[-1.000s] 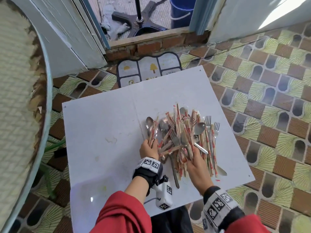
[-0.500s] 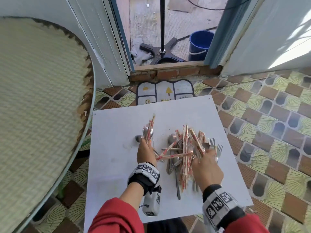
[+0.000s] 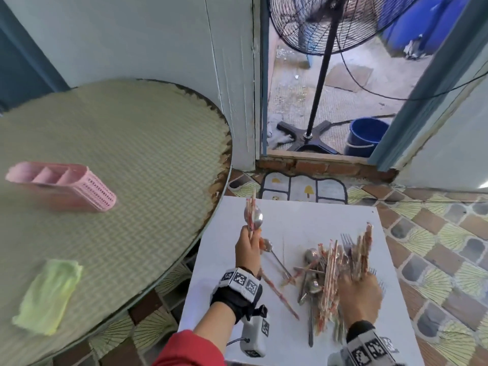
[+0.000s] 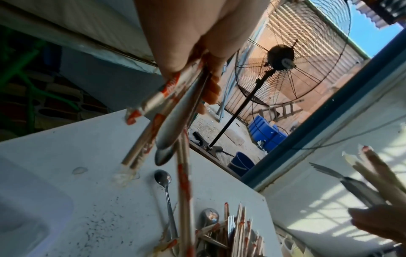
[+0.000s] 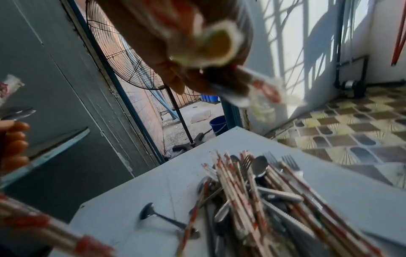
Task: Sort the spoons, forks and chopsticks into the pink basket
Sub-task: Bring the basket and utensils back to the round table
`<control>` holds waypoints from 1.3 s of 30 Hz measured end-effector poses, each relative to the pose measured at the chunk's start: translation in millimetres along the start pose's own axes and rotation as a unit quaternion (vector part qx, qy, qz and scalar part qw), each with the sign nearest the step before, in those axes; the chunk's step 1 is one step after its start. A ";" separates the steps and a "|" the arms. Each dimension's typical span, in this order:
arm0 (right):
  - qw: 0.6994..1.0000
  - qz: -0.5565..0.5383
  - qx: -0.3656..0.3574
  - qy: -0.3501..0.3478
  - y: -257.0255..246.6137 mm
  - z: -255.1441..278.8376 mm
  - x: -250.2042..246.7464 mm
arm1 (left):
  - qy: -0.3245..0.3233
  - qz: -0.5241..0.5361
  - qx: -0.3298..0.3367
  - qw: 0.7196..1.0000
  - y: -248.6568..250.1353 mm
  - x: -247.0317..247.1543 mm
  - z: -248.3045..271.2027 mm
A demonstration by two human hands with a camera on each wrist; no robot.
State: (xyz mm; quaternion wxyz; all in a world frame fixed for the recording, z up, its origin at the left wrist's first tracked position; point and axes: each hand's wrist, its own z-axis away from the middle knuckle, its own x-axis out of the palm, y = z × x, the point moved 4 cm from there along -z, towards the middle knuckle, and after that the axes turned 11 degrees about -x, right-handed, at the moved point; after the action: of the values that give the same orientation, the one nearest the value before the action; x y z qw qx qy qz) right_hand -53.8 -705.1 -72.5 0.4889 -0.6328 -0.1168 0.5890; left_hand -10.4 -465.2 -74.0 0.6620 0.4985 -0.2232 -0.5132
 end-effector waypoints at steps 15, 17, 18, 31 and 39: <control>0.977 -0.141 0.008 -0.157 9.7 85.1 146.0 | -0.131 0.069 -0.009 0.989 -10.1 -35.6 -37.9; 0.983 -0.144 -0.005 -0.111 8.8 95.5 154.8 | -0.160 0.067 -0.018 0.985 -12.4 -47.0 -47.1; 0.987 -0.137 -0.004 -0.087 9.7 99.3 158.7 | -0.172 0.064 -0.025 0.983 -11.8 -53.2 -50.0; 0.914 -0.315 0.228 -0.114 -6.3 104.1 205.8 | -0.275 0.139 -0.120 0.944 -23.7 -65.9 -56.7; 0.903 -0.234 0.273 -0.234 -10.5 82.4 226.2 | -0.265 0.149 -0.147 0.941 -33.6 -79.5 -71.4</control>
State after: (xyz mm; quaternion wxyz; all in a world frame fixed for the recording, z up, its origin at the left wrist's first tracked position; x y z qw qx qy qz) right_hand -57.0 -496.6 -193.2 0.7246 -0.2733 -0.2075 0.5977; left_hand 2.2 -361.9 -115.5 0.7141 0.2030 -0.3843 -0.5489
